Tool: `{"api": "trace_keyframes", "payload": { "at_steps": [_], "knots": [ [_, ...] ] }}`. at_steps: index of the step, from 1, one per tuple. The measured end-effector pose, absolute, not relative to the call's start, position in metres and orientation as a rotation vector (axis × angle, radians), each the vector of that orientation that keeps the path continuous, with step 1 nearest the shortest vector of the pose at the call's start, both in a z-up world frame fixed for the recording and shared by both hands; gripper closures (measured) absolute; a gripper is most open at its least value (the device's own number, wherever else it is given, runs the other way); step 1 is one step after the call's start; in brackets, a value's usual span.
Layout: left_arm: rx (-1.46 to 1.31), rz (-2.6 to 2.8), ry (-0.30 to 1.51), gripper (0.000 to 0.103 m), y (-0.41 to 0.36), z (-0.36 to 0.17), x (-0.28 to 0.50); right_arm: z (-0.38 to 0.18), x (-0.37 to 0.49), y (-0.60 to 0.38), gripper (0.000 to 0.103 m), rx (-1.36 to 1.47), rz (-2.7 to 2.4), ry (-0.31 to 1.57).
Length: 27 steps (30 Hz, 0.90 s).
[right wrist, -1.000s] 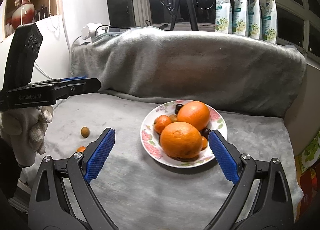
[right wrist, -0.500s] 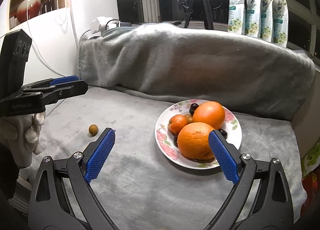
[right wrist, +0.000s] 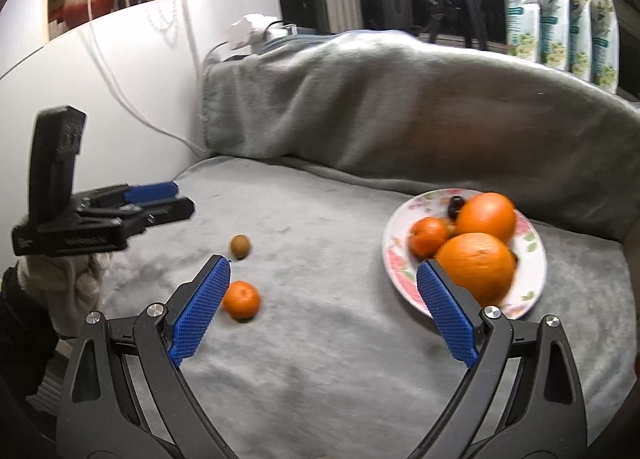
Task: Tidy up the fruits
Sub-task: 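Move both open grippers back toward the remaining brown fruit and tangerine, then close the left gripper on the brown fruit while the right grasps the tangerine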
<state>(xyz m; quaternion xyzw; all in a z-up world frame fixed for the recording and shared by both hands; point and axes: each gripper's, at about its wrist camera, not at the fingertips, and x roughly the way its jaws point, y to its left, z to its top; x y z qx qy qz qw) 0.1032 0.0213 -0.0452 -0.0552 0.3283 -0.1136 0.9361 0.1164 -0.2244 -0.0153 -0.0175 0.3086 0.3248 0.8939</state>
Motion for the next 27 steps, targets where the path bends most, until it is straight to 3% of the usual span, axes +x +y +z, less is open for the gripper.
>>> {"api": "trace_keyframes", "payload": {
  "at_steps": [8,14,16,27],
  "knots": [
    [-0.154,-0.246,0.743,0.047,0.032,-0.072,0.103,-0.033,0.108,-0.188,0.007,-0.095,0.758,0.683],
    [-0.157,-0.269,0.776,0.055,0.029,-0.083,0.112,-0.048,0.108,-0.166,0.017,-0.129,0.807,0.734],
    [-0.150,-0.271,0.789,0.057,0.027,-0.087,0.117,-0.053,0.110,-0.159,0.032,-0.137,0.825,0.761],
    [-0.150,-0.280,0.832,0.064,0.025,-0.100,0.139,-0.073,0.113,-0.134,0.040,-0.183,0.847,0.815]
  ]
}}
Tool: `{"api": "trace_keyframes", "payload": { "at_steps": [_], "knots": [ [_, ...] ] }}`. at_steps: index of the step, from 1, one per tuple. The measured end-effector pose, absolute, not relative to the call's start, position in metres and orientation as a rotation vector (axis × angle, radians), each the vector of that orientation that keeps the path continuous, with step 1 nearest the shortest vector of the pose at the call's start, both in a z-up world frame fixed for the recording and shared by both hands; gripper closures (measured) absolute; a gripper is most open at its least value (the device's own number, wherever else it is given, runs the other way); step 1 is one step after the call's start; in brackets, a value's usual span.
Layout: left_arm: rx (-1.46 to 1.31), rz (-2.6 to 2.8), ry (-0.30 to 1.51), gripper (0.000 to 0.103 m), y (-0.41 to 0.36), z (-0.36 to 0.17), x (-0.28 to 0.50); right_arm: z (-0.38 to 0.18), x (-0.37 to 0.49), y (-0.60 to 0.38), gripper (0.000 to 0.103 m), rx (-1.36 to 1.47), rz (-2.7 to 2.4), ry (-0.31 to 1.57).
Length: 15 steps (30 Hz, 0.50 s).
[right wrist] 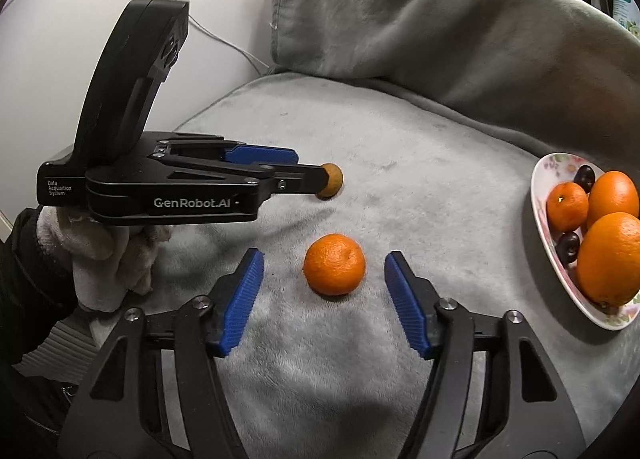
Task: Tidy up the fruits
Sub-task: 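Close the left gripper on the brown fruit while the right grasps the tangerine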
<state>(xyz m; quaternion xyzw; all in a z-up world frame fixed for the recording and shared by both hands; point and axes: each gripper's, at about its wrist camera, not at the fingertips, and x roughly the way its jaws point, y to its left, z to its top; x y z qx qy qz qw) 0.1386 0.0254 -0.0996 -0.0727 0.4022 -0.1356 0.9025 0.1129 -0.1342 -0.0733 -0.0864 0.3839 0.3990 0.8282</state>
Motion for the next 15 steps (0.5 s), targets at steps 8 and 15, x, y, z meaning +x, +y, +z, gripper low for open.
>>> {"api": "trace_keyframes", "payload": {
  "at_steps": [8,15],
  "knots": [
    [-0.138,-0.282,0.837,0.067,0.021,-0.101,0.144,-0.079,0.119,-0.127,0.041,-0.176,0.837,0.830],
    [-0.130,-0.285,0.844,0.068,0.017,-0.106,0.147,-0.085,0.123,-0.125,0.048,-0.164,0.829,0.845]
  ]
}}
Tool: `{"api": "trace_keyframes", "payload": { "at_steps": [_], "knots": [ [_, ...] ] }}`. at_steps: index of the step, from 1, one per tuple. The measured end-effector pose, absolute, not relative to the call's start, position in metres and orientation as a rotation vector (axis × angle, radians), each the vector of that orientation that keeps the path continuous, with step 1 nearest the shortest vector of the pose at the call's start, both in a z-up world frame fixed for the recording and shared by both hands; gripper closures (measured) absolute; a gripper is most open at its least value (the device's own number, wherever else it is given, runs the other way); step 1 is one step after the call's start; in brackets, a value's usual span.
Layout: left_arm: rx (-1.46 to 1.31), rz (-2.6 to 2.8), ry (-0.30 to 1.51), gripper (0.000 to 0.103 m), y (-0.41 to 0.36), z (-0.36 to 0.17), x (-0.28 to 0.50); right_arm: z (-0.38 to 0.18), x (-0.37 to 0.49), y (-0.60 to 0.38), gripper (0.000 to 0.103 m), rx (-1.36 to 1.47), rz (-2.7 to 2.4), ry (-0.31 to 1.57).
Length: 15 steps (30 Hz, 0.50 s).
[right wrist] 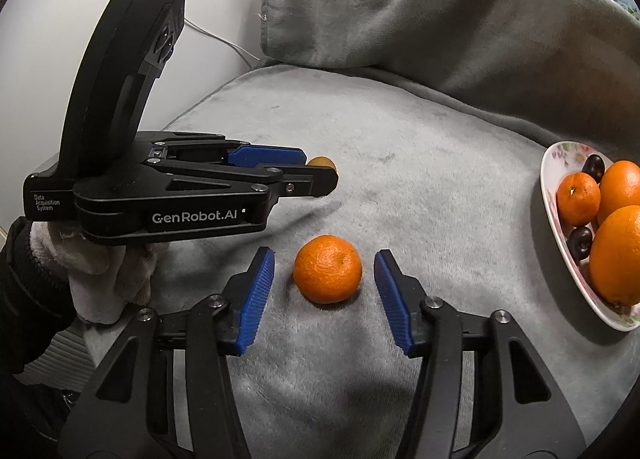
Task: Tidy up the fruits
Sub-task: 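Close the left gripper on the brown fruit while the right grasps the tangerine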
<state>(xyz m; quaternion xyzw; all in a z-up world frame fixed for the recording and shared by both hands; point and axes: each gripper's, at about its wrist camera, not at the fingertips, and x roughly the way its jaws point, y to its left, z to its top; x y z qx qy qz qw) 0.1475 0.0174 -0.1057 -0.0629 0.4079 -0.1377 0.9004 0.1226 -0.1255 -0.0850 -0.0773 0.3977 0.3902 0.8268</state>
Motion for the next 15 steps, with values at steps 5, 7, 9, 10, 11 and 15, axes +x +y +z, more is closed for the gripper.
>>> {"api": "trace_keyframes", "payload": {
  "at_steps": [5,7,9,10,11,15],
  "knots": [
    [-0.122,-0.287,0.852,0.071,0.0160,-0.1085,0.1491,-0.0855,0.1222,-0.1244,0.049,-0.171,0.826,0.845],
    [-0.122,-0.288,0.854,0.071,0.0158,-0.1091,0.1492,-0.0859,0.1224,-0.1241,0.049,-0.173,0.825,0.846],
    [-0.123,-0.287,0.856,0.072,0.0160,-0.1098,0.1494,-0.0860,0.1225,-0.1236,0.051,-0.173,0.824,0.846],
    [-0.123,-0.287,0.857,0.072,0.0158,-0.1102,0.1496,-0.0863,0.1225,-0.1232,0.052,-0.174,0.823,0.846],
    [-0.124,-0.286,0.858,0.073,0.0157,-0.1105,0.1498,-0.0863,0.1224,-0.1231,0.053,-0.174,0.822,0.847],
    [-0.125,-0.286,0.863,0.075,0.0160,-0.1125,0.1498,-0.0868,0.1222,-0.1221,0.056,-0.178,0.819,0.847]
  ]
}}
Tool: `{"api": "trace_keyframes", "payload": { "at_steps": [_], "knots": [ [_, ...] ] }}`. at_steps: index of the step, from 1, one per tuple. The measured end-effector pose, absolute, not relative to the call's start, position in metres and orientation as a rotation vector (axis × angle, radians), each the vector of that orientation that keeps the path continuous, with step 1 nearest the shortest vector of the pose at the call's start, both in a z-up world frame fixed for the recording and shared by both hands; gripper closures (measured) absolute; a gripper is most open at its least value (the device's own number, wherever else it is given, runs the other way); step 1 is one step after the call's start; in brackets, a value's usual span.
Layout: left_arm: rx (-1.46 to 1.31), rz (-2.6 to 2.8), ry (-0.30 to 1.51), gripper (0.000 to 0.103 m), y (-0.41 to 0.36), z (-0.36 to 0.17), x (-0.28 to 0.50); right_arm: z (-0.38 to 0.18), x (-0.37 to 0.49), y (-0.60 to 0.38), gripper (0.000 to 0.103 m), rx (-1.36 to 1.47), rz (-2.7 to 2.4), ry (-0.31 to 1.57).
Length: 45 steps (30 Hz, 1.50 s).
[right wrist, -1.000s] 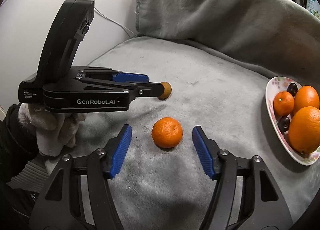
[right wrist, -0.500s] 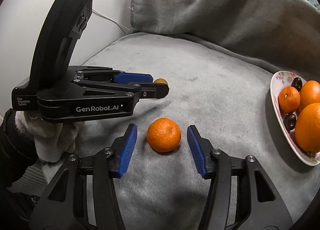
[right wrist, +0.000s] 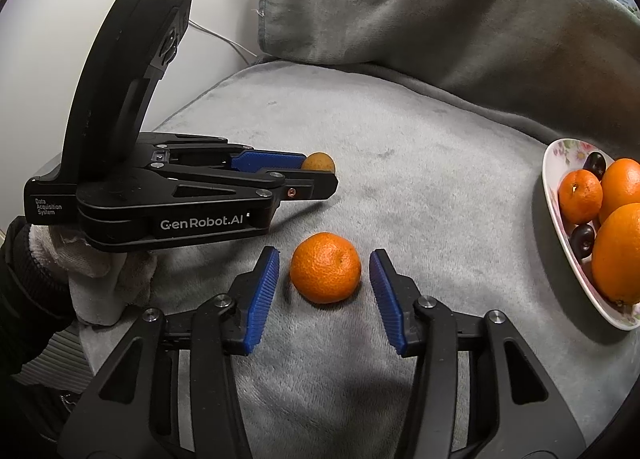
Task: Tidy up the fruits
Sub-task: 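Close the left gripper on the brown fruit while the right grasps the tangerine, then carry the brown fruit in the left gripper while the right carries the tangerine over the plate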
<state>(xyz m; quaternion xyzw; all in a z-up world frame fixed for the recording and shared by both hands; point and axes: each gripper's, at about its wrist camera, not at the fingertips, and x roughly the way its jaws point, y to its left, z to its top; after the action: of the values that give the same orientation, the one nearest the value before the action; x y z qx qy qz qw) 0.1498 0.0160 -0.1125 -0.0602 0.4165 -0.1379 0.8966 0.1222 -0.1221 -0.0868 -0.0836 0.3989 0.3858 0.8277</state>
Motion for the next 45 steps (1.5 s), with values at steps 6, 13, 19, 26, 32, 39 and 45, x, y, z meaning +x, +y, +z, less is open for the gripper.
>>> {"api": "trace_keyframes", "payload": {
  "at_steps": [6,13,19,26,32,39,45],
  "knots": [
    [-0.128,-0.287,0.871,0.079,0.017,-0.114,0.151,-0.086,0.121,-0.123,0.061,-0.183,0.818,0.847],
    [-0.123,-0.284,0.876,0.081,0.016,-0.115,0.152,-0.085,0.119,-0.124,0.064,-0.191,0.810,0.851],
    [-0.135,-0.285,0.873,0.081,0.017,-0.114,0.152,-0.085,0.118,-0.123,0.065,-0.194,0.804,0.846],
    [-0.153,-0.285,0.845,0.081,0.021,-0.105,0.145,-0.079,0.114,-0.129,0.065,-0.171,0.796,0.823],
    [-0.171,-0.297,0.802,0.081,0.021,-0.090,0.138,-0.069,0.109,-0.145,0.065,-0.130,0.778,0.798],
    [-0.175,-0.332,0.763,0.081,0.007,-0.076,0.128,-0.056,0.103,-0.167,0.065,-0.085,0.747,0.771],
    [-0.172,-0.360,0.735,0.081,-0.006,-0.066,0.122,-0.049,0.103,-0.187,0.065,-0.051,0.712,0.753]
  ]
}}
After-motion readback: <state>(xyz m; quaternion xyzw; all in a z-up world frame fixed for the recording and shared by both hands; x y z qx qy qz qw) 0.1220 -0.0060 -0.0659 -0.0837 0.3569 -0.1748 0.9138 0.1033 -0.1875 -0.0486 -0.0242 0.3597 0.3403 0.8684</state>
